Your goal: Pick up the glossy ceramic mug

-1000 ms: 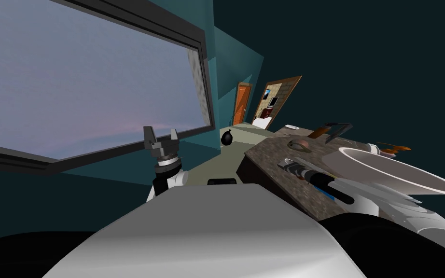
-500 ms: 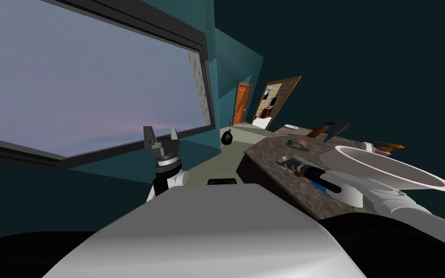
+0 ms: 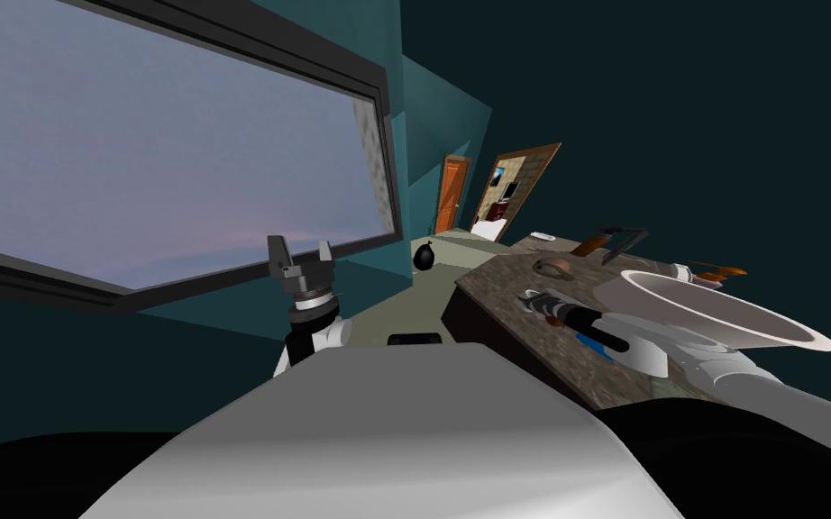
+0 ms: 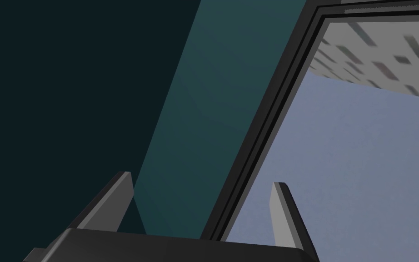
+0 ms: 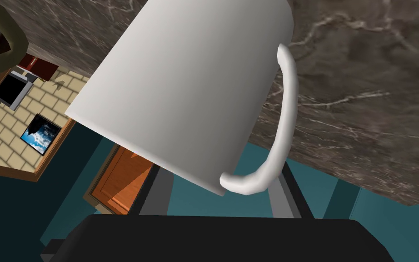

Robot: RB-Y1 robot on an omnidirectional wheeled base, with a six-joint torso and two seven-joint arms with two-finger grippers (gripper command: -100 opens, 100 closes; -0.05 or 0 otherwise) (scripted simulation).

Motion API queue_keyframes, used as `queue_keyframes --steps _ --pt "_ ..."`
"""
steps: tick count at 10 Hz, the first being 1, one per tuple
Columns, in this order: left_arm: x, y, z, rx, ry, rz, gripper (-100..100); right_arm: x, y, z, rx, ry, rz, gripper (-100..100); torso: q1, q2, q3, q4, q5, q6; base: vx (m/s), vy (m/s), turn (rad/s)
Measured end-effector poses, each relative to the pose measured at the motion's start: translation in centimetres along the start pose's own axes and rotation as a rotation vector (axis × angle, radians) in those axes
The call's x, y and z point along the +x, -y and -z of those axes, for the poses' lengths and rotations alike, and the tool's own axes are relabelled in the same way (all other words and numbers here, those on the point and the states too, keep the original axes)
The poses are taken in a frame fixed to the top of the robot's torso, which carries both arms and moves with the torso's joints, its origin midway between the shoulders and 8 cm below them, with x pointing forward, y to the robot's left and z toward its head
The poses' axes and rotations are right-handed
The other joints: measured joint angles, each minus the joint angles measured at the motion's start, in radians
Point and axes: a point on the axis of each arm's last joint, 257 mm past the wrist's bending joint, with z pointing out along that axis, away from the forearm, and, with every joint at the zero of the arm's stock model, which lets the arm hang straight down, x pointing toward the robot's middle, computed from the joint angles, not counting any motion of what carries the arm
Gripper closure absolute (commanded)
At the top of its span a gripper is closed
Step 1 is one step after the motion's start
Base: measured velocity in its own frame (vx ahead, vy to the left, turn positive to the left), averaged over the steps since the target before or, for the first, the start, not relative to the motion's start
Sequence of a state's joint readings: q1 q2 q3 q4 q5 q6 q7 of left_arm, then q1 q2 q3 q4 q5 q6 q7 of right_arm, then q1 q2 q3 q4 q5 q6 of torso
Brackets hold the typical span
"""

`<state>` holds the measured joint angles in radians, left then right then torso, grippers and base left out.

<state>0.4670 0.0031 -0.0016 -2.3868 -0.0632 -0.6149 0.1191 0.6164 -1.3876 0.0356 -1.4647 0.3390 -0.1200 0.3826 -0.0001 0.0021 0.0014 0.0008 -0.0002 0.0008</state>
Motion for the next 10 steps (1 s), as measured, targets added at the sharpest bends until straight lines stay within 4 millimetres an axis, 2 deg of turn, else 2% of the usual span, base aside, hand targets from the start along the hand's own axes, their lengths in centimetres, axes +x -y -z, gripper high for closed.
queue_keyframes --steps 3,4,5,10 --pt "0.0 0.0 0.0 0.0 0.0 0.0 0 -0.1 0.2 0.0 0.006 0.001 -0.004 100 -0.001 -0.001 -0.001 -0.001 -0.002 -0.001 0.0 0.0 0.0" --pt "0.0 0.0 0.0 0.0 0.0 0.0 0 -0.1 0.2 0.0 0.006 0.001 -0.005 0 -0.001 -0.001 -0.001 -0.001 -0.001 -0.001 0.0 0.0 0.0" --pt "0.0 0.0 0.0 0.0 0.0 0.0 0 -0.1 0.2 0.0 0.006 0.001 -0.005 100 -0.001 -0.001 -0.001 -0.001 -0.002 -0.001 0.037 -0.006 0.006" --pt "0.0 0.0 0.0 0.0 0.0 0.0 0 1.0 -1.5 1.7 -0.018 0.017 -0.013 100 -0.002 -0.005 -0.004 -0.004 -0.004 -0.002 0.053 -0.007 -0.002"
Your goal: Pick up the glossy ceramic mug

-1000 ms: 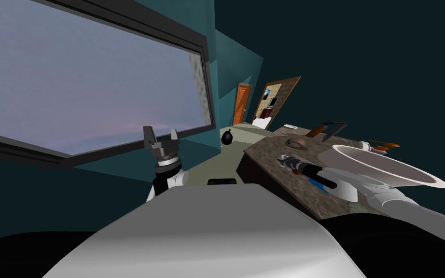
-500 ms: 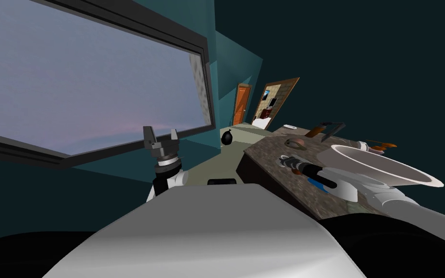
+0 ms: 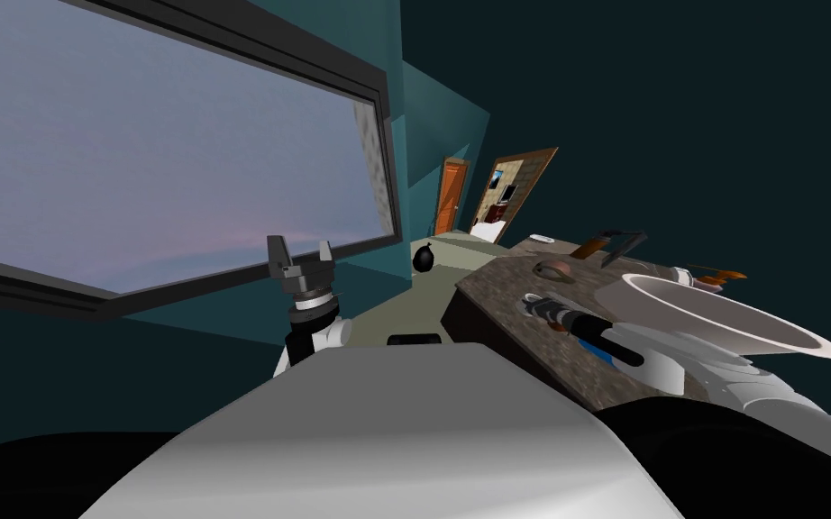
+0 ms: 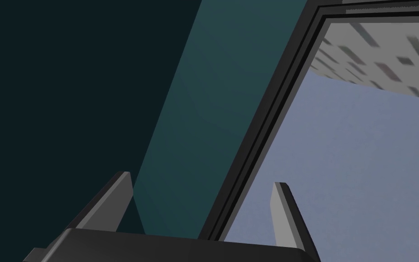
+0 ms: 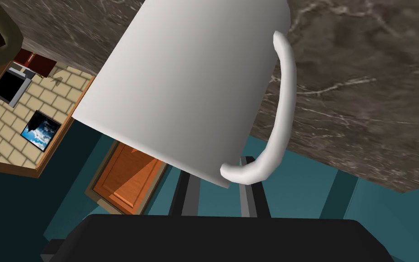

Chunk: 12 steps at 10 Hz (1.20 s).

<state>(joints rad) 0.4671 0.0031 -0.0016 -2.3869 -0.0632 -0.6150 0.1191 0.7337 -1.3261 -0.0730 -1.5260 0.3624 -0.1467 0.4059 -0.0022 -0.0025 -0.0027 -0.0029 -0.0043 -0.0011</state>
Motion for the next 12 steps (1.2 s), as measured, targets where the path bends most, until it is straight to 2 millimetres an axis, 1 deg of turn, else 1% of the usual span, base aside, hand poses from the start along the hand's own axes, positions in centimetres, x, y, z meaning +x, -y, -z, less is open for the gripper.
queue_keyframes --steps 4,7,8,12 --pt "0.0 0.0 0.0 0.0 0.0 0.0 0 1.1 -0.7 1.7 -0.003 0.001 -0.004 100 -0.001 0.001 0.0 0.0 -0.001 0.0 0.04 -0.004 -0.003" --pt "0.0 0.0 0.0 0.0 0.0 0.0 0 2.1 -1.0 3.5 -0.001 -0.002 -0.004 100 -0.001 0.001 0.0 0.0 0.0 0.0 0.048 -0.008 -0.006" --pt "0.0 0.0 0.0 0.0 0.0 0.0 0 2.2 -1.1 4.1 0.0 0.003 -0.002 100 -0.001 0.0 0.0 0.0 0.0 0.0 0.054 -0.01 0.001" --pt "0.0 0.0 0.0 0.0 0.0 0.0 0 3.0 -0.9 6.6 0.013 -0.004 0.01 100 0.001 0.001 0.001 0.0 0.001 0.0 0.042 -0.002 -0.002"
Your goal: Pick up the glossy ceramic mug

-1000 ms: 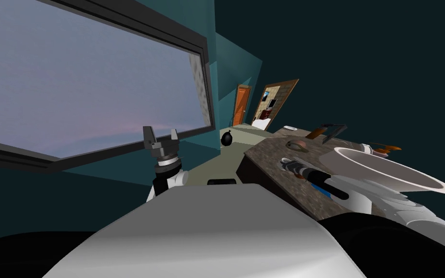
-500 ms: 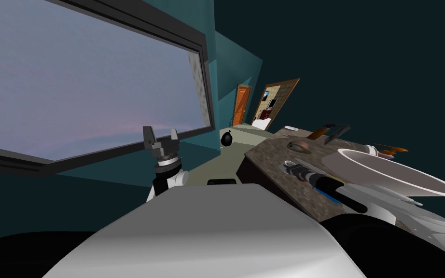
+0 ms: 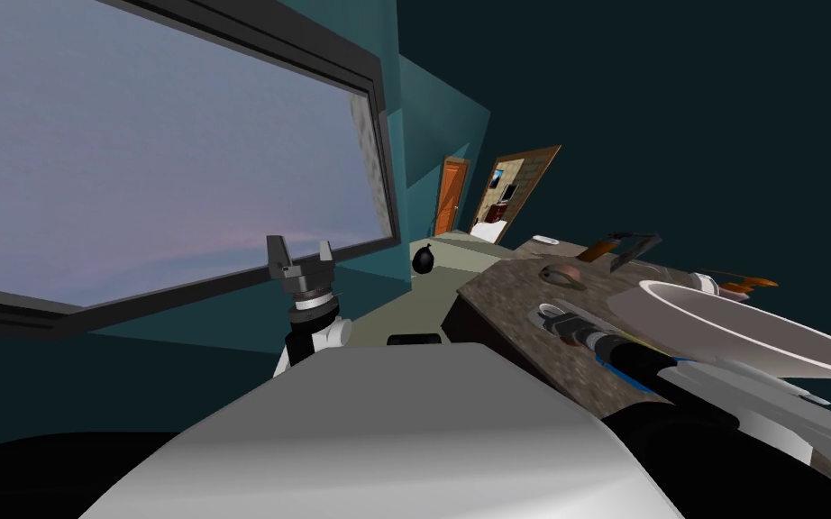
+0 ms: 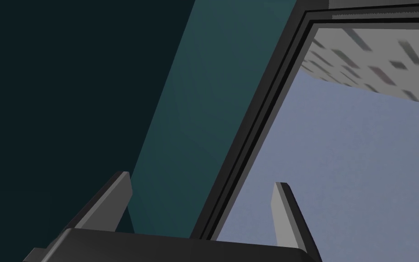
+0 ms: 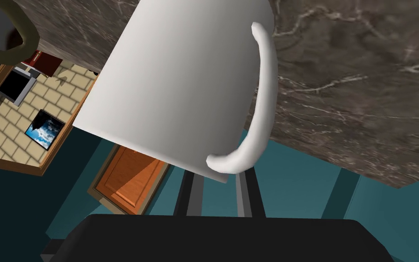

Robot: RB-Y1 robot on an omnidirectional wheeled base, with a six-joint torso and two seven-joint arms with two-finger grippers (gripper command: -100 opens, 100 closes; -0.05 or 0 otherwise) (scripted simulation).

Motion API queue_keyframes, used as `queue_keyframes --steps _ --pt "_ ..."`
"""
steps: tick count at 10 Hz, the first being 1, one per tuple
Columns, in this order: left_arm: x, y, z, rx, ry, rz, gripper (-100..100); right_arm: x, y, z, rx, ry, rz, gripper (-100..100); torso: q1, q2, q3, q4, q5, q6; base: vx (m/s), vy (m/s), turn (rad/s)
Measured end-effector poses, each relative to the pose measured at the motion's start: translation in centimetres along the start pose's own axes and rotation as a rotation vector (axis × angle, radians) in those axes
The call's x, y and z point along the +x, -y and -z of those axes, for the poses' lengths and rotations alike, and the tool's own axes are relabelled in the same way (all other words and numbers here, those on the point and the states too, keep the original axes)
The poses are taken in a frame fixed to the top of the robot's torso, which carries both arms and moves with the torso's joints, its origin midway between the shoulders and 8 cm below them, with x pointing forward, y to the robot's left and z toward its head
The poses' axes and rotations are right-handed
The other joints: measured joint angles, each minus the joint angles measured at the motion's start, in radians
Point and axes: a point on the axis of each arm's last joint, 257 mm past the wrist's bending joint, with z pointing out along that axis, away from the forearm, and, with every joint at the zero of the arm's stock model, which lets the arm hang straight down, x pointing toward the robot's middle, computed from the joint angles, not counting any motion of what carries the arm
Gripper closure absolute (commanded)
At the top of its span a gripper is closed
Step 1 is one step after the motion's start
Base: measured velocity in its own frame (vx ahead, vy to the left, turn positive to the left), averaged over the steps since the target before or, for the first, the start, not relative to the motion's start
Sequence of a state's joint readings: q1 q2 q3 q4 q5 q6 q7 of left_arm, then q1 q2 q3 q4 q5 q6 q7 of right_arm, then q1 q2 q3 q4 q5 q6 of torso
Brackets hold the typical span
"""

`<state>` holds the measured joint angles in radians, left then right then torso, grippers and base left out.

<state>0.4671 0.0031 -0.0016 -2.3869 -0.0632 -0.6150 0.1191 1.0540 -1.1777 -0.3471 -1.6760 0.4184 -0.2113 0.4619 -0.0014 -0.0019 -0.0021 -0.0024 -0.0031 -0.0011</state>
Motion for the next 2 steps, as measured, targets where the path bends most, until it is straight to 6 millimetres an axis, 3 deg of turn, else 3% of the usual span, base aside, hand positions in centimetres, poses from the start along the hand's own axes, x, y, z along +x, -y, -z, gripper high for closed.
queue_keyframes --steps 1,2 --pt "0.0 0.0 0.0 0.0 0.0 0.0 0 0.27 -0.01 0.47 0.003 -0.003 0.003 100 0.0 0.001 0.0 0.0 0.0 0.0 0.01 0.001 -0.005" --pt "0.0 0.0 0.0 0.0 0.0 0.0 0 0.33 -0.03 0.52 0.002 -0.004 0.004 0 0.0 0.001 0.001 0.0 0.0 -0.001 0.0 0.0 0.0"
